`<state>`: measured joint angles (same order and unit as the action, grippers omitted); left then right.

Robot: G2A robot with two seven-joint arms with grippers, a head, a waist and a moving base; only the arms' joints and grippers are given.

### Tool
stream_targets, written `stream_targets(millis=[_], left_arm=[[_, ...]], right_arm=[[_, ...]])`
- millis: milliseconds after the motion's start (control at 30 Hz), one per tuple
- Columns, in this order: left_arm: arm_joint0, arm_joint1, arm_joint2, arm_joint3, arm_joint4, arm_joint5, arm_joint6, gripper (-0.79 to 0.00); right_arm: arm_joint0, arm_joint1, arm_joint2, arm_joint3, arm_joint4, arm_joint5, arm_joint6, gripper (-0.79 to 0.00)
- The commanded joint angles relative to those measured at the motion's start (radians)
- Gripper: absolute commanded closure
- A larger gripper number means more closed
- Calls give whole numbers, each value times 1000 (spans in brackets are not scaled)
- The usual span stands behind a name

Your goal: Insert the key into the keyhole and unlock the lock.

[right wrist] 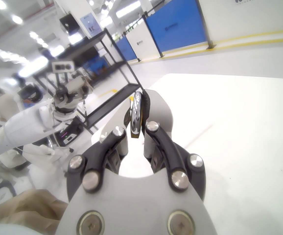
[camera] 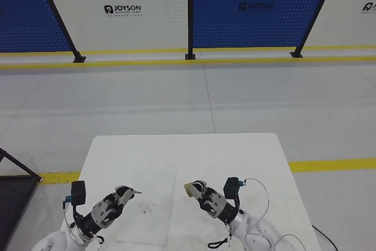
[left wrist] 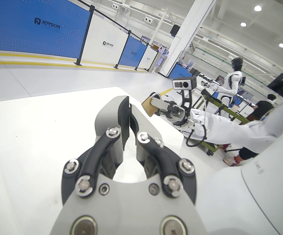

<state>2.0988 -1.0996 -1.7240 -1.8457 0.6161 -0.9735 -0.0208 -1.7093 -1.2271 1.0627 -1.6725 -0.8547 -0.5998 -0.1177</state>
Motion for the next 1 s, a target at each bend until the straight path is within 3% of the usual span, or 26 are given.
stream_targets(millis=[0, 233, 467, 667, 967], left_arm=[[0, 0, 0, 0, 0, 0, 0, 0], [-39, 0, 83, -29, -174, 43, -51, 0], [-79, -15, 206, -6, -305, 33, 19, 0], [-132, -41, 310, 63, -322, 0, 155, 0], [-134, -42, 313, 67, -321, -2, 158, 0]], right_arm=[[2, 0, -5, 1, 2, 1, 15, 0], [72, -20, -73, 23, 200, -47, 13, 0], [151, -66, -212, 128, 411, -249, -134, 0], [191, -97, -266, 177, 408, -314, -224, 0], [191, -97, -266, 177, 408, -314, -224, 0]])
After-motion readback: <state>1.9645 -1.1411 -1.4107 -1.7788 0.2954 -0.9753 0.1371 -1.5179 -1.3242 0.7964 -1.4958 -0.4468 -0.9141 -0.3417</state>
